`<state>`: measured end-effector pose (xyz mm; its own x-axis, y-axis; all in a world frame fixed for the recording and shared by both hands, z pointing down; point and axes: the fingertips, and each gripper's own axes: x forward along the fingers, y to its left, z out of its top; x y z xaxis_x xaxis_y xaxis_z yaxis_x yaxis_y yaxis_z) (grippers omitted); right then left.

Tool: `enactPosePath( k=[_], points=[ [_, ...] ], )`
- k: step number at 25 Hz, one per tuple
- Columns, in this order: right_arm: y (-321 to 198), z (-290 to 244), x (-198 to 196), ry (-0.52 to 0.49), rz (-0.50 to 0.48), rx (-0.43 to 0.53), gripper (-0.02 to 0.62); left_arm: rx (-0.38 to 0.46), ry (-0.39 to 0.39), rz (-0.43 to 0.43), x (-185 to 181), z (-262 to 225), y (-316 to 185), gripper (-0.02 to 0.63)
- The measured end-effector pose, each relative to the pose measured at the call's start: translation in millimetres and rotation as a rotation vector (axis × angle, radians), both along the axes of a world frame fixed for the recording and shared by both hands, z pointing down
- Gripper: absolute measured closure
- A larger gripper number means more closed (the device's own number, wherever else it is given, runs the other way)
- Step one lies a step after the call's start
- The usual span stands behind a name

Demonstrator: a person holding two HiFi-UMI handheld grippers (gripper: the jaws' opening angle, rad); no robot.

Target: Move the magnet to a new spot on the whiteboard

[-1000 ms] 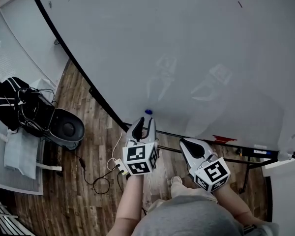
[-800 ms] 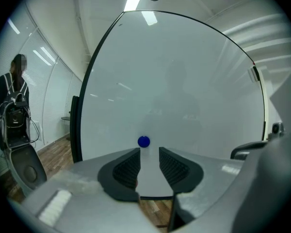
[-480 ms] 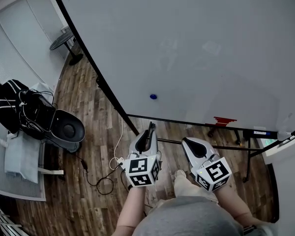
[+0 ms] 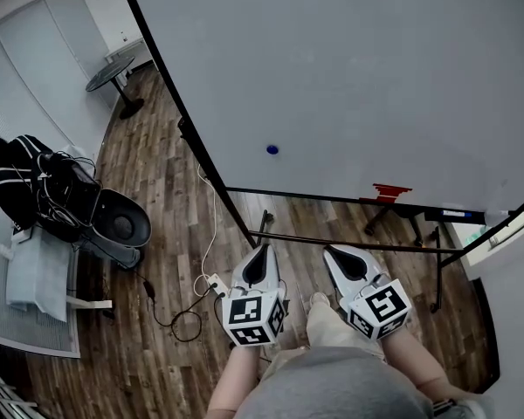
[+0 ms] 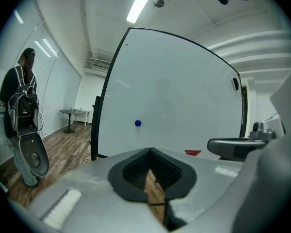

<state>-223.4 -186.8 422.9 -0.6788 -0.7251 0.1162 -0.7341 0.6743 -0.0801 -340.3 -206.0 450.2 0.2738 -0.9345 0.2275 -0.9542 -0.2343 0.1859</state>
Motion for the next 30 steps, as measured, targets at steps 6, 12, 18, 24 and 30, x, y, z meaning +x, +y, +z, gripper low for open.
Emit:
enactPosePath(
  k=[6, 12, 18, 24, 30],
  points=[
    [39, -5, -8, 0.009, 0.001, 0.017, 0.597, 0.002, 0.008, 0.018, -3, 0, 48, 0.601],
    [66, 2, -7, 0.011, 0.012, 0.017, 0.597, -0.005, 0.013, 0.013, -7, 7, 81, 0.601],
    [84, 6, -12, 0.004, 0.020, 0.010, 0.597, -0.007, 0.009, 0.022, -12, 10, 103, 0.601],
    [92, 2, -19, -0.001, -0.017, 0.011, 0.598, 0.000, 0.008, 0.021, -16, 8, 108, 0.601],
    [92, 0, -21, 0.007, -0.018, 0.017, 0.598, -0.002, 0.008, 0.018, -16, 8, 108, 0.603]
  ],
)
